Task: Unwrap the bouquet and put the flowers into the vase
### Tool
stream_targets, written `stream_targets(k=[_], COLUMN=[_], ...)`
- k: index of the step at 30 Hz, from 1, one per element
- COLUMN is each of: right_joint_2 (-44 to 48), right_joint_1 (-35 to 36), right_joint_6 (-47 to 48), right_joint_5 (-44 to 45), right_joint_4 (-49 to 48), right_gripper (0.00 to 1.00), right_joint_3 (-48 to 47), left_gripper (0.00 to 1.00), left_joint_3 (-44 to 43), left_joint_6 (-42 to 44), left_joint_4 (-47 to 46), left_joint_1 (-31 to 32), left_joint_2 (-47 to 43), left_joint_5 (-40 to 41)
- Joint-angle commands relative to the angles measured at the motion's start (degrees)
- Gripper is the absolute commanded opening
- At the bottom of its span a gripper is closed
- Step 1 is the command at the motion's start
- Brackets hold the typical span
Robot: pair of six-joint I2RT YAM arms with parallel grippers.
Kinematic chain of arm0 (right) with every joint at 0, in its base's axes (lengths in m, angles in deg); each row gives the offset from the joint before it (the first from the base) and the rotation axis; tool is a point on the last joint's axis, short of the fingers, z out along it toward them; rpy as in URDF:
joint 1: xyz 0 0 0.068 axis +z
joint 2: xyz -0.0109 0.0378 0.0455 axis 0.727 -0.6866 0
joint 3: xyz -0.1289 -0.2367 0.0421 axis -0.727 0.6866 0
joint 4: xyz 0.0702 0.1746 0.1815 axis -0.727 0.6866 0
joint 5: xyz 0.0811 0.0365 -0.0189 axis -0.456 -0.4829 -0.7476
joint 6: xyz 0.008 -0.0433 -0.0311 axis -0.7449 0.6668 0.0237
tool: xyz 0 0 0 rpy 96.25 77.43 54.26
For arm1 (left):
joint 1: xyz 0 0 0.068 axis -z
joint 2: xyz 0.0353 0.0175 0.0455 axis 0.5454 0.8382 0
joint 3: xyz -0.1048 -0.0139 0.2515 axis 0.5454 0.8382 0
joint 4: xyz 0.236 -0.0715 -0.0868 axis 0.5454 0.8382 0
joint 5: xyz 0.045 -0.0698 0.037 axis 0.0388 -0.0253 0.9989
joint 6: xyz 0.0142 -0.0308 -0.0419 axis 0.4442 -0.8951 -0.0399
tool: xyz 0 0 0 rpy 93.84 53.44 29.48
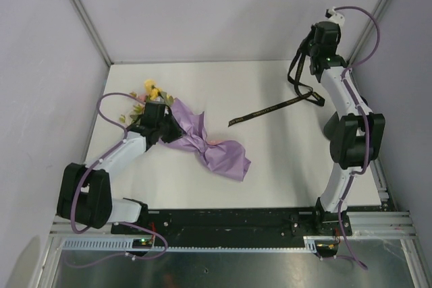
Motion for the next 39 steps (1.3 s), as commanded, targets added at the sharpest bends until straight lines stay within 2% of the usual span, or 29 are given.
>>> stream_targets(k=[1, 4, 6, 9, 17, 24, 31, 39], right_joint_2=[-1.5, -2.7, -2.3, -0.4, 2.8, -2.6, -9.0, -12.2], right_joint_1=[-0.1, 1.1, 2.7, 6.1, 16.1, 22.9, 23.7, 22.2], right_joint_6=[-3.9, -4.8, -3.8, -2.9, -8.1, -14.0, -20.0, -26.8], right_joint_5=[1.6, 0.6, -0.5, -1.3, -3.8, -4.2, -2.9, -1.0], right_joint_4=[9.8, 19.8, 23.3, 26.8, 28.2, 24.2, 20.8, 17.4], right_gripper=[0.25, 0.45, 0.51, 0.55, 0.56, 0.54, 0.53, 0.52], right_joint_3=[-2.2, -4.3, -3.4, 0.5, 13.5, 16.6, 14.8, 15.0], left_gripper=[0.30, 0.36, 0.38, 0.42, 0.57, 0.67, 0.69, 0.69], left_joint_3=[-2.4, -2.3, -2.2, -1.7, -0.9, 0.3, 0.6, -1.1], left_joint_6=[0.5, 0.9, 1.1, 1.5, 2.9, 4.2, 5.8, 5.4], left_joint_4=[-1.2, -1.2, -1.2, -1.2, -0.3, 2.4, 5.0, 5.7], left_joint_1=[0.3, 0.3, 0.3, 0.3, 0.3, 0.2, -0.5, -0.9], left_joint_2=[-2.6, -3.5, -4.6, -6.6, -11.3, -17.1, -19.9, -22.7], left_joint_5=[-0.3, -0.4, -0.7, -1.1, -4.5, -4.4, -3.1, -1.8])
